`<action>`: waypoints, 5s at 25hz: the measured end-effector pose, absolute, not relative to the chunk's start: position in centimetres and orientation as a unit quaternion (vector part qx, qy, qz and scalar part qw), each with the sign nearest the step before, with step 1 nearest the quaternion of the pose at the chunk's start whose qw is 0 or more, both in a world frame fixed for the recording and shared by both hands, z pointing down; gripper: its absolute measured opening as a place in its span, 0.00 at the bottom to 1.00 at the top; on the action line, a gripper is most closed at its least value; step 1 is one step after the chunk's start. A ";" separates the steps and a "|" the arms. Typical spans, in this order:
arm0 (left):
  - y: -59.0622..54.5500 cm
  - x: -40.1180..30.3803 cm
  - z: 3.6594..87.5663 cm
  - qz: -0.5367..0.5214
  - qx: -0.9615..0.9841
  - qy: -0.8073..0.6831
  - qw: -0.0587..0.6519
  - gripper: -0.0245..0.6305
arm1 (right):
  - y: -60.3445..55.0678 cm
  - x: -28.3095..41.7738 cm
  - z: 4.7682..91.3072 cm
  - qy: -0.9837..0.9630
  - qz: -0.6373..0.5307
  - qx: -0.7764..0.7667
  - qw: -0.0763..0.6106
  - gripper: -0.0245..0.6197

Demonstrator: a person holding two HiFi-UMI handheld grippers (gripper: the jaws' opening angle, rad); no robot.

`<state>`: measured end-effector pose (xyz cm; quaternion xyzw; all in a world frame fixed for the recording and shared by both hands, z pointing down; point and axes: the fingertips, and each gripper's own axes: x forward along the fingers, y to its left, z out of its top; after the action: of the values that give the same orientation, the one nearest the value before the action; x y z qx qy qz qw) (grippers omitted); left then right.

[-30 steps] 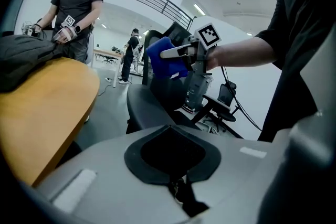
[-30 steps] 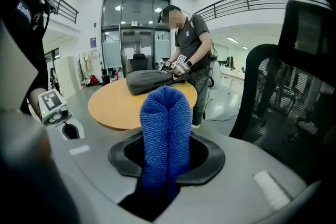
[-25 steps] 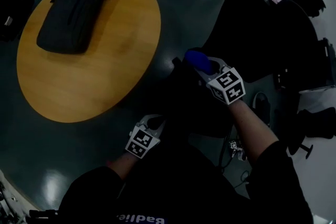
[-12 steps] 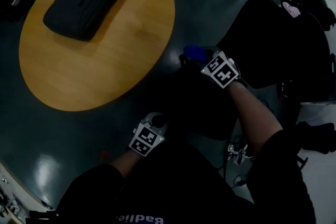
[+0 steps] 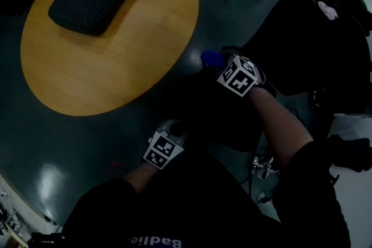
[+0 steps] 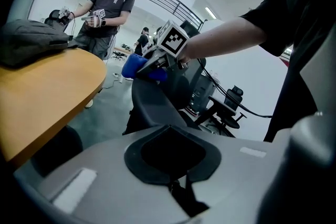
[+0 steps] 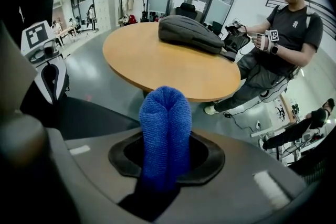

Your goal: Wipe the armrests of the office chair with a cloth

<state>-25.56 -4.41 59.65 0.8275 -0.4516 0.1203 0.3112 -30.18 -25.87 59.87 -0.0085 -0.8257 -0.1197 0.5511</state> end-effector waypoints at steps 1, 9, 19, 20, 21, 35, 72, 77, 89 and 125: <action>-4.4 -25.6 59.7 0.121 0.828 -0.451 0.311 0.06 | -25.7 -30.3 59.9 -0.824 -0.123 -0.012 0.553 0.24; -4.2 -25.2 59.7 0.126 0.832 -0.445 0.306 0.06 | -22.4 -31.2 60.0 -0.802 -0.174 -0.089 0.565 0.24; -4.1 -25.3 59.6 0.125 0.833 -0.445 0.305 0.06 | -15.5 -32.5 60.2 -0.810 -0.166 -0.136 0.546 0.23; -4.1 -25.3 59.6 0.126 0.833 -0.445 0.304 0.06 | -15.0 -32.5 60.2 -0.810 -0.166 -0.140 0.545 0.24; -4.1 -25.3 59.6 0.127 0.834 -0.444 0.303 0.06 | -14.5 -32.5 60.2 -0.810 -0.165 -0.143 0.544 0.24; -4.1 -25.3 59.5 0.127 0.833 -0.442 0.307 0.06 | -8.3 -31.7 59.4 -0.835 -0.119 -0.157 0.513 0.24; -5.0 -26.1 60.1 0.165 0.838 -0.424 0.300 0.06 | -9.3 -24.1 53.3 -0.907 0.038 -0.061 0.415 0.24; -5.2 -26.2 59.9 0.165 0.838 -0.425 0.300 0.06 | -14.9 -22.8 52.7 -0.906 0.034 -0.018 0.421 0.24; -5.7 -26.3 59.8 0.161 0.833 -0.432 0.305 0.06 | -24.1 -22.2 54.8 -0.886 0.025 0.025 0.463 0.24; -6.1 -26.9 59.8 0.147 0.827 -0.454 0.297 0.06 | -19.0 -23.1 59.6 -0.877 0.086 0.058 0.470 0.24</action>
<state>-26.91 -6.08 59.83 0.8269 -0.4542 0.1472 0.2972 -23.14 -19.00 59.61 0.0582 -0.8767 0.0856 0.4697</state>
